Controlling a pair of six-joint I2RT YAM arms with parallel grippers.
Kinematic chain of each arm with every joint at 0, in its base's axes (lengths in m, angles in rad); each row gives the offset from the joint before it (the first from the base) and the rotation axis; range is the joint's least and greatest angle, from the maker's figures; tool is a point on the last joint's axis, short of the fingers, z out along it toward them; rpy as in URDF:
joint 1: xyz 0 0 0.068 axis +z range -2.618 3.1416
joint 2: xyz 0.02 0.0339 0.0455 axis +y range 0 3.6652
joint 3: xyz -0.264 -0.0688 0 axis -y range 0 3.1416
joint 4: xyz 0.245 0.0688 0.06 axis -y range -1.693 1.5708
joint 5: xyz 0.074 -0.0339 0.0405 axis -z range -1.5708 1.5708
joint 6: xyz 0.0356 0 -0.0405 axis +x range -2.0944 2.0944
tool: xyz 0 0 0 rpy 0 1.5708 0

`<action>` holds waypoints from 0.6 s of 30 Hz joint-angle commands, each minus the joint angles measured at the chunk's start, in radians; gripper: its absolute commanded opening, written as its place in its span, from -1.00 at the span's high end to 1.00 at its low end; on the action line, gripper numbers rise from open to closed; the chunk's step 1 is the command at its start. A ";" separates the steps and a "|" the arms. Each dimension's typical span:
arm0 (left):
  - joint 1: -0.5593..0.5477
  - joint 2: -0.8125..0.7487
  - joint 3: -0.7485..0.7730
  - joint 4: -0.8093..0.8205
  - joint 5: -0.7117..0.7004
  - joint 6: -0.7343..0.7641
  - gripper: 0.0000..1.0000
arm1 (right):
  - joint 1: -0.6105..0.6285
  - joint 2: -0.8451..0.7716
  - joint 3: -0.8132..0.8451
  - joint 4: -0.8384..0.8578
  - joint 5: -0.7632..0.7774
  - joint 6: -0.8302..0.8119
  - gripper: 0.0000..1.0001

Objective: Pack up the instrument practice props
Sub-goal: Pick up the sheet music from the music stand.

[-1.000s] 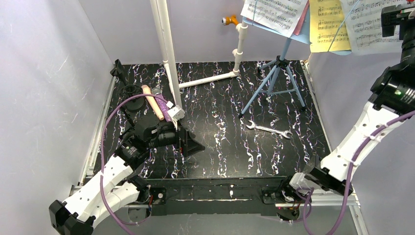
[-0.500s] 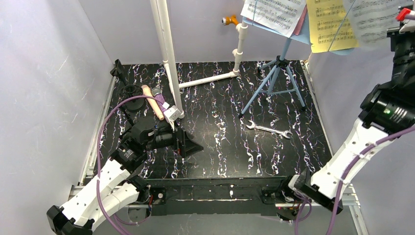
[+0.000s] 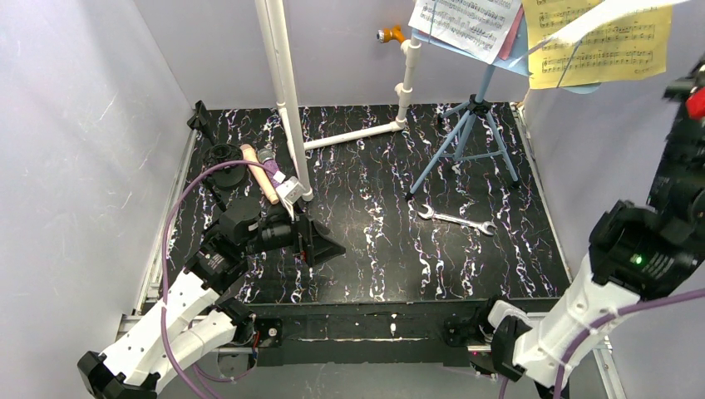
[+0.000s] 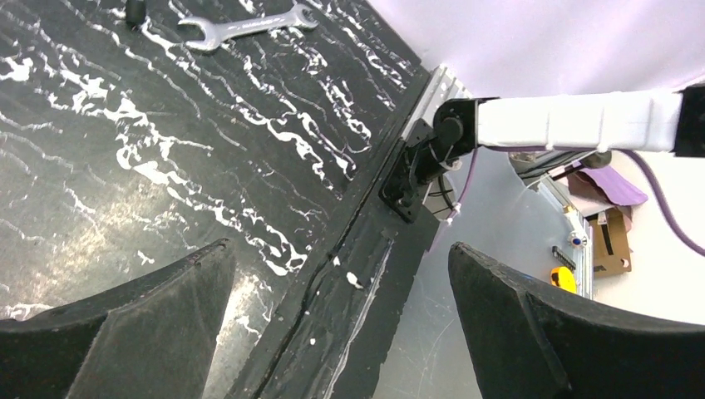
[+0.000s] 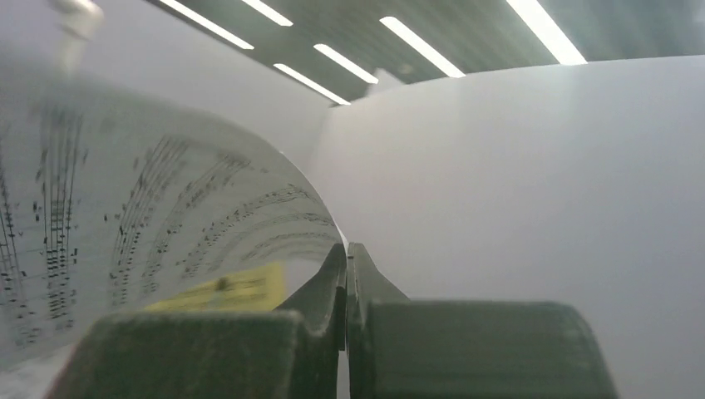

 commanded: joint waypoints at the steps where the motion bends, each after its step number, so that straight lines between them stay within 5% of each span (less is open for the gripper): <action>1: -0.005 -0.033 0.008 0.124 0.075 -0.011 -0.96 | 0.030 -0.088 -0.024 -0.101 -0.466 0.243 0.97; 5: -0.005 -0.049 0.004 0.238 0.101 0.017 -0.96 | 0.004 -0.178 -0.204 0.026 -0.872 0.693 0.97; 12: -0.021 -0.058 -0.046 0.440 0.065 0.050 -0.96 | -0.150 -0.246 -0.577 0.135 -1.095 1.151 0.97; 15: -0.053 -0.056 -0.060 0.474 -0.013 0.122 -0.96 | -0.167 -0.270 -0.754 0.154 -1.125 1.216 0.97; 18: -0.106 -0.024 -0.071 0.503 -0.103 0.231 -0.96 | -0.166 -0.279 -0.825 -0.143 -1.146 1.056 0.97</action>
